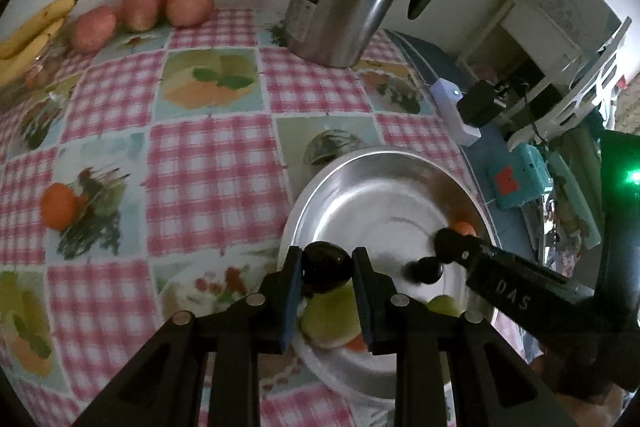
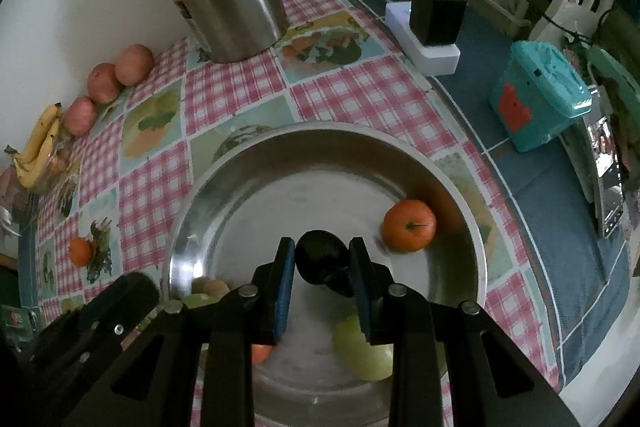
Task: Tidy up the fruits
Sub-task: 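Carry both dark plums over the steel plate, then lower the dark plums into the steel plate and open both tools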
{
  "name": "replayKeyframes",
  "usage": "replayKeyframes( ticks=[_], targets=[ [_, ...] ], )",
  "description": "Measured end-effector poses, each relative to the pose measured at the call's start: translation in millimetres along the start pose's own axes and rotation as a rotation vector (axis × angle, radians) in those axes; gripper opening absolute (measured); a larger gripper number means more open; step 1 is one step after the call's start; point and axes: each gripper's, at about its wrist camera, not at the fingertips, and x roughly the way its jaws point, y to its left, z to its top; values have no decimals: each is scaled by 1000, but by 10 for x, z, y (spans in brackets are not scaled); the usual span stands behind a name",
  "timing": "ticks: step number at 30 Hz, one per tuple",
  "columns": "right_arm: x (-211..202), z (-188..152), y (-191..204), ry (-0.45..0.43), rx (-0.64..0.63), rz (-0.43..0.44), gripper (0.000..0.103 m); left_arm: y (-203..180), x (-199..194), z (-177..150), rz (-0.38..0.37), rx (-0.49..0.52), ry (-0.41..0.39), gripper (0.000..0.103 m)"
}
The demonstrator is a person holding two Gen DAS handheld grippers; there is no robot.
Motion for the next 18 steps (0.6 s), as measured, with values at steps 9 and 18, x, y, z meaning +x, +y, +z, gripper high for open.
replayKeyframes(
  ticks=[9, 18],
  targets=[
    [110, 12, -12, 22, 8, 11, 29, -38, 155, 15, 2, 23, -14, 27],
    [119, 15, 1, 36, 6, 8, 30, -89, 218, -14, 4, 48, 13, 29]
  ],
)
